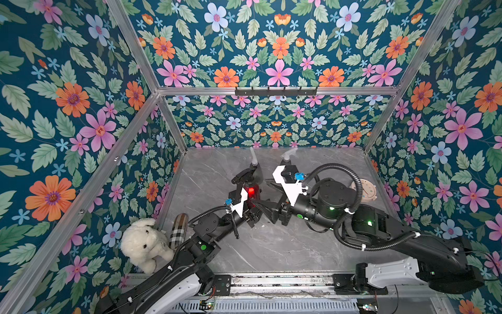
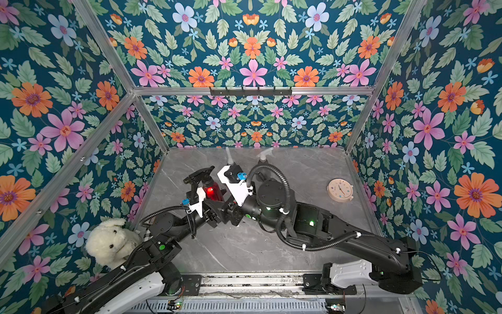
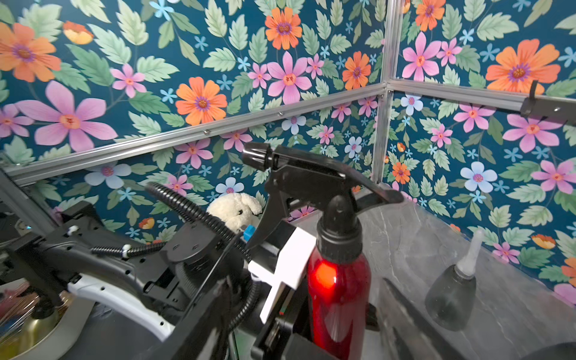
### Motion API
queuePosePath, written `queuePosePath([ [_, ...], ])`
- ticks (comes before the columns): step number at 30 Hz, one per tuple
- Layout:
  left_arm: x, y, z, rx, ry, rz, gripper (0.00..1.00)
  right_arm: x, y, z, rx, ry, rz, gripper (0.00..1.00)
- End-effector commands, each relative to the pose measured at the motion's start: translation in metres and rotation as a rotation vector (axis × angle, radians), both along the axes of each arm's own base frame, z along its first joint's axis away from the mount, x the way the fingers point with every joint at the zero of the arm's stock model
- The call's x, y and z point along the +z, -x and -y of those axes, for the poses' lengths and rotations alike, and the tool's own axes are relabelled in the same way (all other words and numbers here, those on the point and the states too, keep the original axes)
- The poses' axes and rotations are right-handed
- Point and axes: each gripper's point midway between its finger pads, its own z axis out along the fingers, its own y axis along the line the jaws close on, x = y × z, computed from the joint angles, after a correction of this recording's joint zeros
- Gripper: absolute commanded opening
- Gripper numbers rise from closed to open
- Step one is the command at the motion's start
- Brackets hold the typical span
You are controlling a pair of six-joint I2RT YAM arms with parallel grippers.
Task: Attach spray nozzles to spray bottles
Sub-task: Screw the spray nozzle on the spray bottle.
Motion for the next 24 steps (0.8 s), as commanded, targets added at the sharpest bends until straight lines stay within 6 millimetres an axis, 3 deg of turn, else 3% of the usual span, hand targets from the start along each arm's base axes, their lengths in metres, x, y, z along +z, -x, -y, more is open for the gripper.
queuePosePath([
  [1, 0.013, 0.007, 0.001, -0.031, 0.03, 0.043, 0.0, 0.002, -0.004, 0.021, 0.054, -0.002, -0.019, 0.75],
  [7, 0.01, 0.022, 0.015, -0.154, 0.006, 0.057, 0.0, 0.0, -0.027, 0.042, 0.367, -0.094, -0.261, 0.71],
  [11, 0.007, 0.032, 0.02, -0.224, -0.003, 0.059, 0.0, 0.0, -0.016, 0.039, 0.595, -0.079, -0.276, 0.68],
  [18, 0.004, 0.038, 0.028, -0.297, -0.014, 0.049, 0.0, -0.018, -0.026, 0.025, 0.629, -0.002, -0.265, 0.62],
  [24, 0.002, 0.042, 0.032, -0.339, -0.018, 0.044, 0.0, -0.033, -0.02, 0.01, 0.659, 0.068, -0.24, 0.63],
])
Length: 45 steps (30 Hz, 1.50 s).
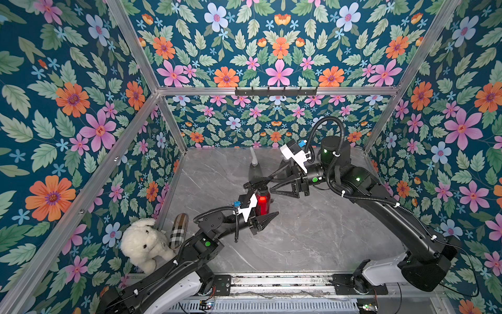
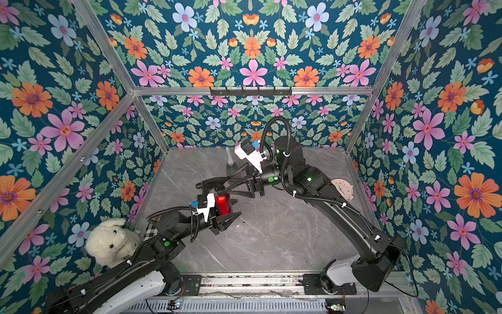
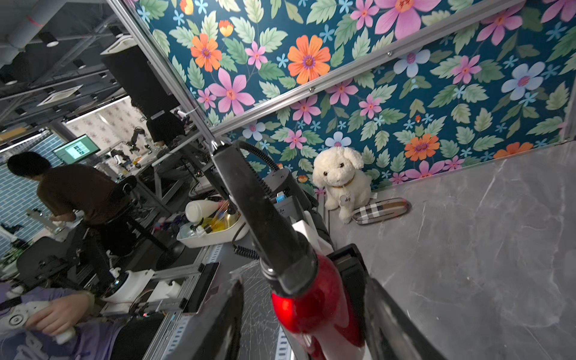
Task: Attach spray nozzles to spray bottles
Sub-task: Screw the spray nozzle on the spray bottle.
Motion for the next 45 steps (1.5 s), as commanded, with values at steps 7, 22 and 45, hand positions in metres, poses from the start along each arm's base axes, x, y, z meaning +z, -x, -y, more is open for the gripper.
queuePosePath([
  [7, 0.013, 0.008, 0.002, -0.062, 0.044, 0.029, 0.0, -0.004, 0.017, -0.011, 0.078, 0.025, 0.076, 0.59],
  [22, 0.012, 0.008, 0.003, -0.07, 0.039, 0.021, 0.0, -0.005, 0.012, -0.018, 0.051, 0.044, 0.087, 0.37],
  [45, 0.026, -0.048, -0.025, 0.312, 0.059, 0.012, 0.0, -0.082, -0.016, -0.067, -0.721, 0.311, 0.157, 0.26],
])
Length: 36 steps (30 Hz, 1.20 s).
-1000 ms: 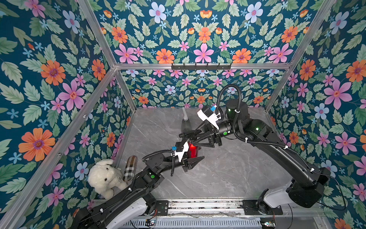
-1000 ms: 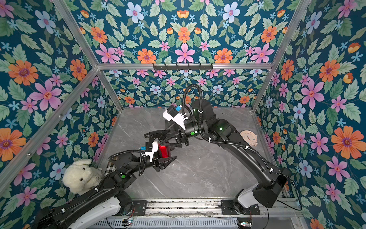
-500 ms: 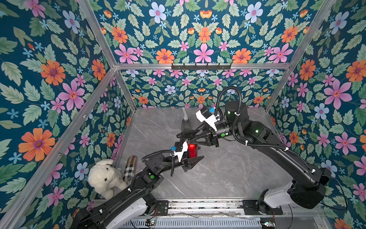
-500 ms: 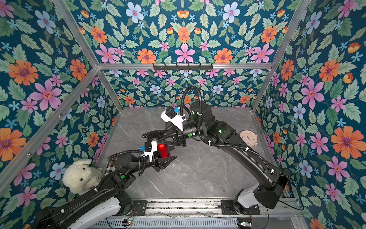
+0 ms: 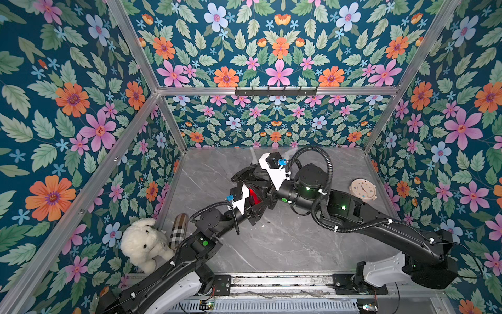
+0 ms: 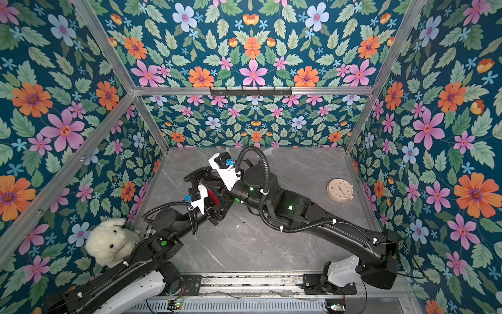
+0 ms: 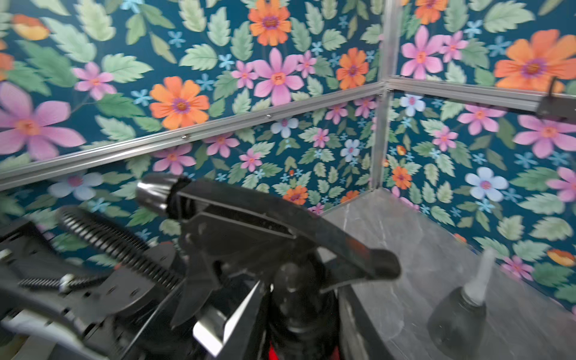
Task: Attach spray nozzles to spray bottles
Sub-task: Screw the spray nozzle on the spray bottle.
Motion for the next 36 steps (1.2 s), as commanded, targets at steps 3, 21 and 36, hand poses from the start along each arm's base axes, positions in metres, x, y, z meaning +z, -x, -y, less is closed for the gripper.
queuePosePath([
  [3, 0.015, -0.004, -0.002, 0.035, 0.018, 0.052, 0.0, -0.07, 0.015, -0.011, -0.056, 0.215, -0.123, 0.3],
  [21, 0.012, 0.007, 0.005, -0.044, 0.02, 0.064, 0.0, 0.008, 0.05, 0.066, 0.18, -0.003, -0.076, 0.71],
  [36, 0.003, 0.053, 0.034, -0.388, -0.037, 0.071, 0.0, 0.016, 0.048, 0.065, 0.539, 0.083, -0.13, 0.79],
])
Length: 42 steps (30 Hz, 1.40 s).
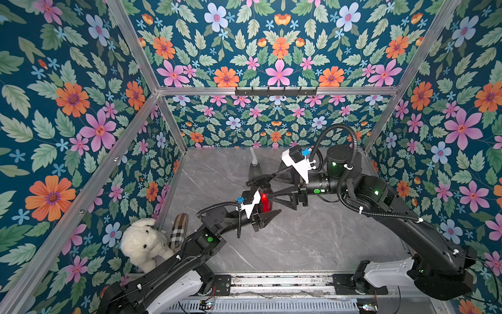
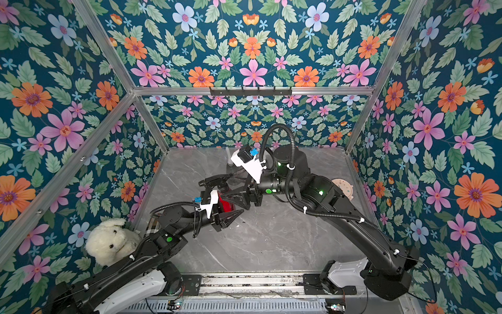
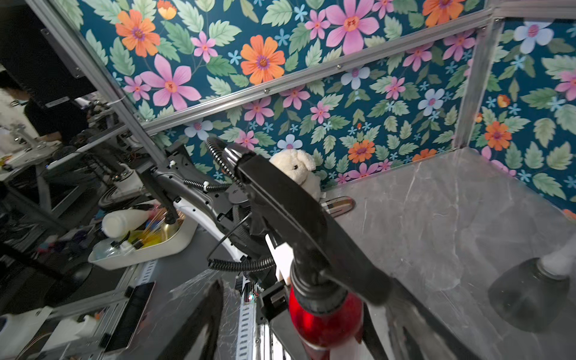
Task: Attach spray nozzles to spray bottles
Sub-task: Screw the spray nozzle on the spray bottle.
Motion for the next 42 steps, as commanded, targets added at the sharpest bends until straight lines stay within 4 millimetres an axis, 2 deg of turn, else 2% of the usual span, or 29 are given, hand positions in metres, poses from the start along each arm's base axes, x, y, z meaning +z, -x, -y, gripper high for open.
queuePosePath([
  [1, 0.008, 0.015, 0.003, -0.086, 0.017, 0.034, 0.0, -0.007, 0.011, -0.004, 0.095, 0.041, 0.004, 0.78],
  [4, 0.007, 0.023, 0.005, -0.138, 0.008, 0.04, 0.0, -0.011, 0.003, -0.006, 0.075, 0.055, 0.008, 0.72],
  [7, 0.005, 0.022, 0.006, -0.141, 0.0, 0.032, 0.0, -0.008, 0.006, -0.008, 0.102, 0.043, 0.0, 0.59],
  [11, 0.003, 0.02, 0.007, -0.136, -0.004, 0.025, 0.0, -0.009, 0.008, -0.011, 0.127, 0.039, -0.019, 0.48],
  [17, 0.006, 0.015, 0.005, -0.102, 0.003, 0.029, 0.0, -0.018, 0.007, -0.016, 0.129, 0.039, -0.047, 0.41],
  [24, 0.009, 0.007, 0.002, -0.043, 0.014, 0.025, 0.0, -0.022, -0.004, -0.017, 0.029, 0.009, -0.044, 0.26],
  [30, 0.014, -0.014, -0.009, 0.105, 0.033, 0.024, 0.0, -0.039, -0.007, -0.034, -0.12, 0.012, -0.048, 0.25],
  [36, 0.016, -0.033, -0.019, 0.236, 0.045, 0.018, 0.0, -0.066, -0.036, -0.04, -0.498, 0.064, -0.097, 0.26],
  [42, 0.013, -0.042, -0.021, 0.284, 0.043, 0.007, 0.0, -0.081, -0.046, -0.054, -0.688, 0.109, -0.09, 0.28],
])
